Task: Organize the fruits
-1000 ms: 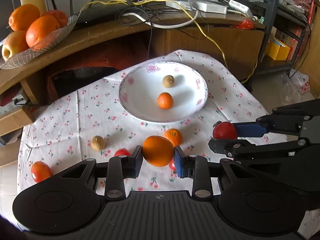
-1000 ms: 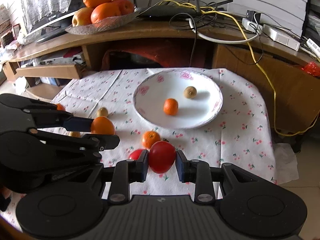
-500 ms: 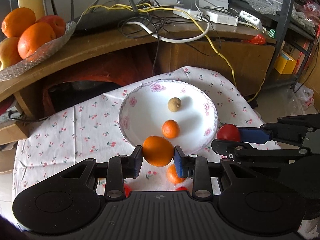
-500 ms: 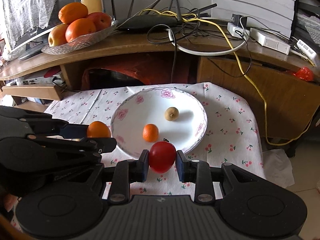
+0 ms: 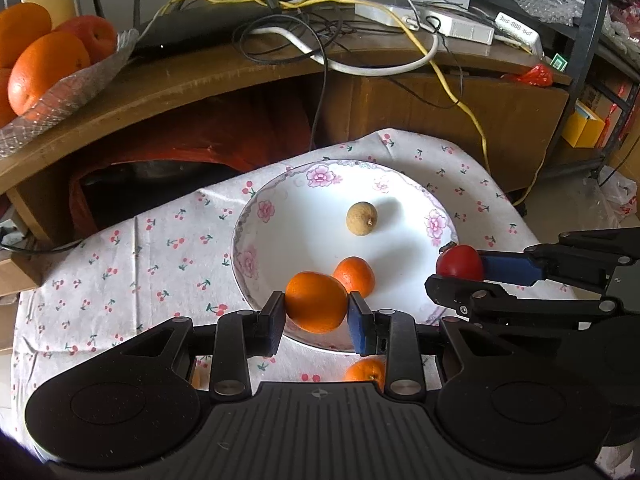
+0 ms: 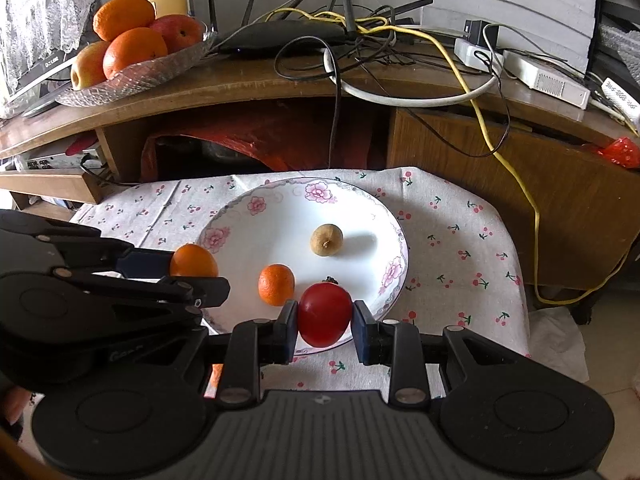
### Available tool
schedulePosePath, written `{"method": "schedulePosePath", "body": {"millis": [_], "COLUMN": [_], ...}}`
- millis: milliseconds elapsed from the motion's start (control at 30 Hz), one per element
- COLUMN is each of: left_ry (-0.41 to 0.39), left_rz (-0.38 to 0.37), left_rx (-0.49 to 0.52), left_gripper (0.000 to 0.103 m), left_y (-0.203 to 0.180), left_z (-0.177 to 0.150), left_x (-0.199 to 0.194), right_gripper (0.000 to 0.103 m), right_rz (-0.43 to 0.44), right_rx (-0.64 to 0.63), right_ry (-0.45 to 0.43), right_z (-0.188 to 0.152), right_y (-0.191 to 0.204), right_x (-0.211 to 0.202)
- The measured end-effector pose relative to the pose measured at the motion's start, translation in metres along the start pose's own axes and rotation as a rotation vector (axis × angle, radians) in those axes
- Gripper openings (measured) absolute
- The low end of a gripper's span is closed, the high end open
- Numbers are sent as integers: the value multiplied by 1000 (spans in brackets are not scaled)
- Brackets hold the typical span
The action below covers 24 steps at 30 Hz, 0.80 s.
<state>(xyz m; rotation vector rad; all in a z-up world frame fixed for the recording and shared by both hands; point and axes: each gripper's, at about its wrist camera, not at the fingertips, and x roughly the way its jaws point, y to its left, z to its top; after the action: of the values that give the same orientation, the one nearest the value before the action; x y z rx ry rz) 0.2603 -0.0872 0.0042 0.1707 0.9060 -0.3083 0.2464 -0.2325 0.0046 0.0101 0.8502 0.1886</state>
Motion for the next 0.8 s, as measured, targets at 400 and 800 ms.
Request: {"method": "schedulePosePath", "body": {"millis": [400, 800], "left_ry": [24, 32], "left_rz": [8, 34], "left_rx": [4, 2], "left_gripper": [40, 40], "left_y": [3, 8], "left_z": [0, 0], "left_x": [17, 28], "right_gripper": [31, 31], "right_rz": [-7, 0], "right_rx": [-26, -42], "right_ry": [20, 27], "right_z": [1, 3], "right_y": [-1, 1], "right_x": [19, 32]}}
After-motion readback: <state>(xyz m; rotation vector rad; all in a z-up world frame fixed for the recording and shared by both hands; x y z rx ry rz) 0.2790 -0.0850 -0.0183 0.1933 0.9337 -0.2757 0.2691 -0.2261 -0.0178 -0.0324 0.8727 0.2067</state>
